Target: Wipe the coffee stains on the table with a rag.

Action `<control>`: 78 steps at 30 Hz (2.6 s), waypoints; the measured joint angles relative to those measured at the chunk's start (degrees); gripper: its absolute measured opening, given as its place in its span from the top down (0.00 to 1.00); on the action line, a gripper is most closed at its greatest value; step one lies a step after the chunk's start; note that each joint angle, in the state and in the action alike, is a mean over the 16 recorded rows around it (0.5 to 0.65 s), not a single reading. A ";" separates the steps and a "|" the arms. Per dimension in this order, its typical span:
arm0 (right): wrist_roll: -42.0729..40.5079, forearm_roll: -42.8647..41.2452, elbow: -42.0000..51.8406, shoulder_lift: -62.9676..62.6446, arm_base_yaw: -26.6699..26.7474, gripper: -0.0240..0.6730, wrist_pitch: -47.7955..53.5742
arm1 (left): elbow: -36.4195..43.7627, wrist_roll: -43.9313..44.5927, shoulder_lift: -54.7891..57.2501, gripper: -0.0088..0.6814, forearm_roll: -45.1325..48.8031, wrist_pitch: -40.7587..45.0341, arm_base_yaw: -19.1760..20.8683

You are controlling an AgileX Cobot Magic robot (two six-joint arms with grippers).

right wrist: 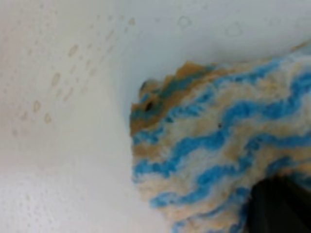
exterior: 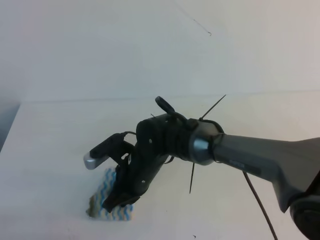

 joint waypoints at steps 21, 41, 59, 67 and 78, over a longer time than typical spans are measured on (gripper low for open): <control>5.70 -19.15 6.95 -8.39 -14.00 0.96 13.84 | 0.00 -0.15 0.00 0.99 0.00 -0.06 0.00; 3.25 -6.68 10.29 -10.06 -12.20 0.96 -2.05 | 0.00 -0.04 0.00 0.99 0.00 -0.06 0.00; 4.24 -10.80 11.22 -7.14 -10.18 0.96 2.38 | 0.00 -0.06 0.00 0.99 0.00 -0.18 0.00; 7.18 -18.45 17.74 -9.47 -10.01 0.96 0.66 | 0.00 -0.11 0.00 0.99 0.00 -0.24 0.00; 10.75 -24.72 26.24 -26.76 -10.17 0.96 -4.83 | 0.00 -0.13 0.00 0.99 0.00 -0.18 0.00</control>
